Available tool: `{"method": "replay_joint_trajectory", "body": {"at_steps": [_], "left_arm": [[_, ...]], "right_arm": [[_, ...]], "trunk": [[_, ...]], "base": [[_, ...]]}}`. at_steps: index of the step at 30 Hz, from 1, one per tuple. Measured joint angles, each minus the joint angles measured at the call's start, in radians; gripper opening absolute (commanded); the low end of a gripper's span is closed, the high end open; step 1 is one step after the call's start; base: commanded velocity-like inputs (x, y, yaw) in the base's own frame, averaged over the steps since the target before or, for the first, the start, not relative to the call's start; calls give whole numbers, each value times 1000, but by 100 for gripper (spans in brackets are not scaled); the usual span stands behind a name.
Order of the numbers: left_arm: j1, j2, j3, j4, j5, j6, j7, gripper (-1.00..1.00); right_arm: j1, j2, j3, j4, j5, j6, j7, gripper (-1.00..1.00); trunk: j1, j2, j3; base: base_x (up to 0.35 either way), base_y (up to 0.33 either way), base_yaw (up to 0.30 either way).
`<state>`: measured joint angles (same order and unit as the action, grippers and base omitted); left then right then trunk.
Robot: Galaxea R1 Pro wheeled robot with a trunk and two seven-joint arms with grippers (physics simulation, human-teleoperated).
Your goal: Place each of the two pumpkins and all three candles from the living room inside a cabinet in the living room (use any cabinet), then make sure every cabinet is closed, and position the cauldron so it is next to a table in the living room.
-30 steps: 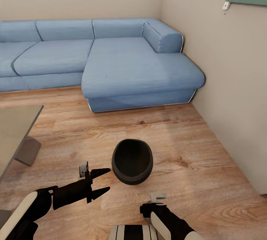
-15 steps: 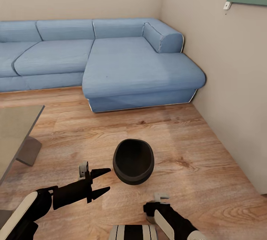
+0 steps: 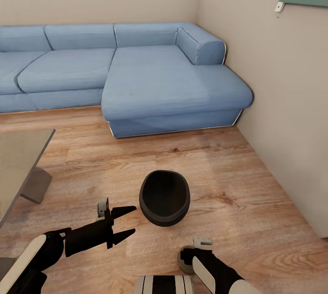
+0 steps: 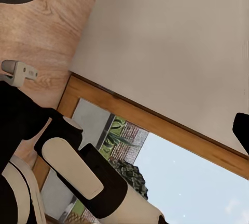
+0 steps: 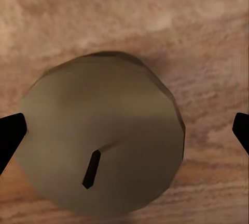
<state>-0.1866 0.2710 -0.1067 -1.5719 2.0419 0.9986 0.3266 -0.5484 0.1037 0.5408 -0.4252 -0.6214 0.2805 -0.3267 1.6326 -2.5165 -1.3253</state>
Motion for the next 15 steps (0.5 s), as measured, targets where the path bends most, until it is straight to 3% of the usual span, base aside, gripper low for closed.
{"method": "replay_joint_trajectory", "body": {"at_steps": [15], "left_arm": [[0,0,0,0,0,0,0,100]], "right_arm": [[0,0,0,1,0,-5,1,100]], "trunk": [[0,0,0]], "base": [[0,3,0]]}}
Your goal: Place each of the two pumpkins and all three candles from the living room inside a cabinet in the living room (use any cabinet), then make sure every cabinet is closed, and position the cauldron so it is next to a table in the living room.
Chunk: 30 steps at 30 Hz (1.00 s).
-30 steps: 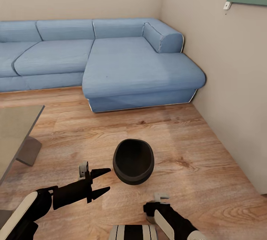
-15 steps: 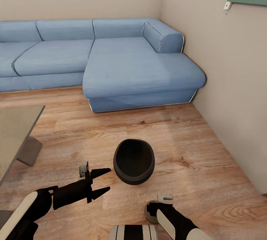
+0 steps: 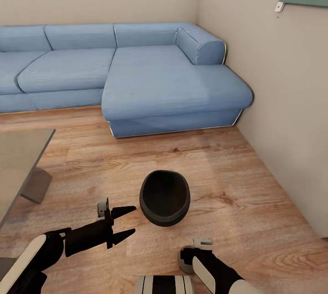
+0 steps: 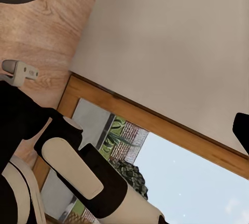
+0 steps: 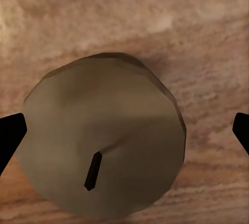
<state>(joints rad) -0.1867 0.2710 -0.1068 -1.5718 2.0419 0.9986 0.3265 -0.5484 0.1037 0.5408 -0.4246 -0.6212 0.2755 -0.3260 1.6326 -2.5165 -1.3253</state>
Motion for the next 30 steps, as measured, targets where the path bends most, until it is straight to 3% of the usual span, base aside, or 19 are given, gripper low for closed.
{"method": "replay_joint_trajectory", "body": {"at_steps": [30], "left_arm": [[0,0,2,0,1,0,0,100]], "right_arm": [[0,4,7,-2,8,2,19,100]], "trunk": [[0,0,0]], "base": [[0,0,0]]}}
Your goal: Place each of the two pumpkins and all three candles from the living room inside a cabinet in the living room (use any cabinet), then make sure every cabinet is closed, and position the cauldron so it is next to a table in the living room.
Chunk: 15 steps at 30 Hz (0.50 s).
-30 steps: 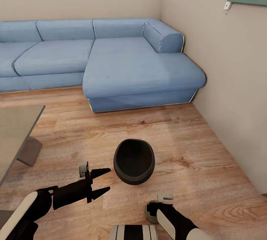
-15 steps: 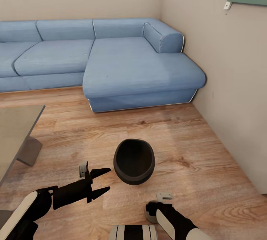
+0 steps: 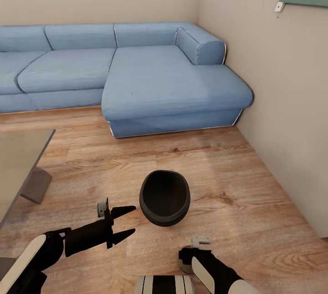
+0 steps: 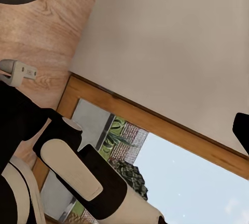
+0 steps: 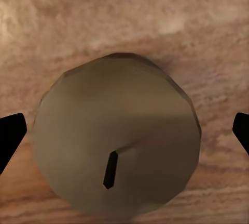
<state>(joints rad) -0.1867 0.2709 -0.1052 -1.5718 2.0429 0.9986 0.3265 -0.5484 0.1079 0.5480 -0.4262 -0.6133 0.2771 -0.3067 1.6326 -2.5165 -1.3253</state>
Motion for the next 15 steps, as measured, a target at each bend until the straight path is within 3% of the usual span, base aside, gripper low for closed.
{"method": "replay_joint_trajectory", "body": {"at_steps": [9,15], "left_arm": [[0,0,-1,0,0,0,0,100],[0,-1,-2,0,0,0,0,100]], "right_arm": [[0,0,2,1,-1,3,40,100],[0,0,2,2,-1,3,42,100]], "trunk": [[0,0,0],[3,-1,-23]], "base": [[0,0,0],[0,0,0]]}}
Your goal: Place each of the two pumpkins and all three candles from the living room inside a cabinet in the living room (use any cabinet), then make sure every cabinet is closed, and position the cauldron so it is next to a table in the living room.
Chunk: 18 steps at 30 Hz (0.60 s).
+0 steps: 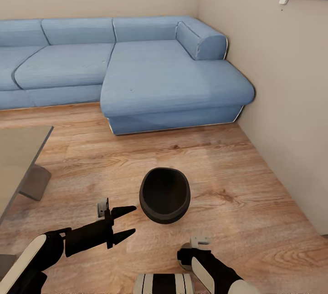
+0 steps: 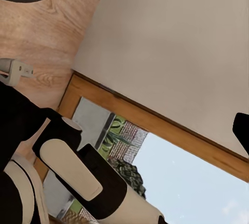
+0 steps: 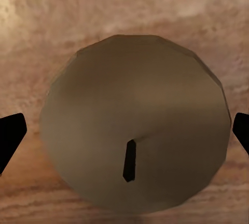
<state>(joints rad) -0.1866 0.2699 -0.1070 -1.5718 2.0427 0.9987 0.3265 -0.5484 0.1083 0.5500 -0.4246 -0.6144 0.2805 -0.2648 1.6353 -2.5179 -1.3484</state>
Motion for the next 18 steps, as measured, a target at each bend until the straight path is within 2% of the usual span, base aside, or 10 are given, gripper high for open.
{"method": "replay_joint_trajectory", "body": {"at_steps": [4,18], "left_arm": [[0,1,-12,-1,-1,0,0,100],[0,1,-17,-2,-1,0,0,100]], "right_arm": [[0,0,0,0,0,0,0,100],[0,0,0,0,0,0,0,100]], "trunk": [[2,-1,-15],[2,-1,-16]], "base": [[0,0,0],[0,0,0]]}}
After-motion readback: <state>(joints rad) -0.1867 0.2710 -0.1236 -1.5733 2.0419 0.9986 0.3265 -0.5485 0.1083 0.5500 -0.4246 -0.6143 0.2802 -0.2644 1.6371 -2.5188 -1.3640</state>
